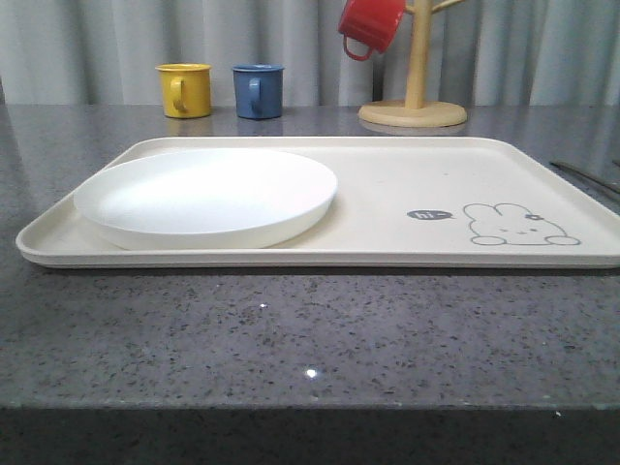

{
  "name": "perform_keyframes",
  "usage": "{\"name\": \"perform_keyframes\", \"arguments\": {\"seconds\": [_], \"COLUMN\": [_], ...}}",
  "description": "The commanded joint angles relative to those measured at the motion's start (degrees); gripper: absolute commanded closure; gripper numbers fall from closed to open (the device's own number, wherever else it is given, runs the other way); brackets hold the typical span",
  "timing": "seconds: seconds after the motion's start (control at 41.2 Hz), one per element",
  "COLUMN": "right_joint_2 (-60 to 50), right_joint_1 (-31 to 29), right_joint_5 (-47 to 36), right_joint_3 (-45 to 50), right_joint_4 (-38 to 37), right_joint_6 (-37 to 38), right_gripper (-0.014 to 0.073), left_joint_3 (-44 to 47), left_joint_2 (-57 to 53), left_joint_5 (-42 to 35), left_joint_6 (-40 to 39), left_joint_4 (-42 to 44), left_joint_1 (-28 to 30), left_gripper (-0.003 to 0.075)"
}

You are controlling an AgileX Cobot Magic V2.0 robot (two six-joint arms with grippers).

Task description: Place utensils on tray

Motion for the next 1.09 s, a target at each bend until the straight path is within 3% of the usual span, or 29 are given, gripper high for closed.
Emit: {"name": "perform_keyframes", "arguments": {"seconds": [0.0,0.219,0.51,0.729,1.069], "right_joint_2": [0.82,0.89,11.08,22.95,39.72], "right_joint_1": [-0.27,-0.21,1.92,5.18,5.18], "right_joint_5": [-3.69,-1.55,19.20,28.20,29.18], "right_joint_3": [-2.00,-2.30,-14.10,-22.55,-32.85], "right_joint_4": [-0.34,0.76,3.05,2.62,1.52], "right_joint_6": [-0.31,-1.06,-3.95,-4.09,-4.09], "right_gripper": [0.0150,0.0152,0.0159,0.0159,0.0159], "left_joint_3": [3.02,11.18,12.87,12.87,12.87], "left_joint_2": [-6.54,-18.19,-23.64,-23.64,-23.64], "left_joint_5": [-2.95,-5.98,-5.86,-5.86,-5.86], "left_joint_6": [-2.51,-7.33,-7.86,-7.86,-7.86], "left_joint_4": [3.12,6.32,6.21,6.21,6.21], "left_joint_1": [-0.90,-0.24,-0.24,-0.24,-0.24], "left_gripper": [0.0357,0.0370,0.0373,0.0373,0.0373]}}
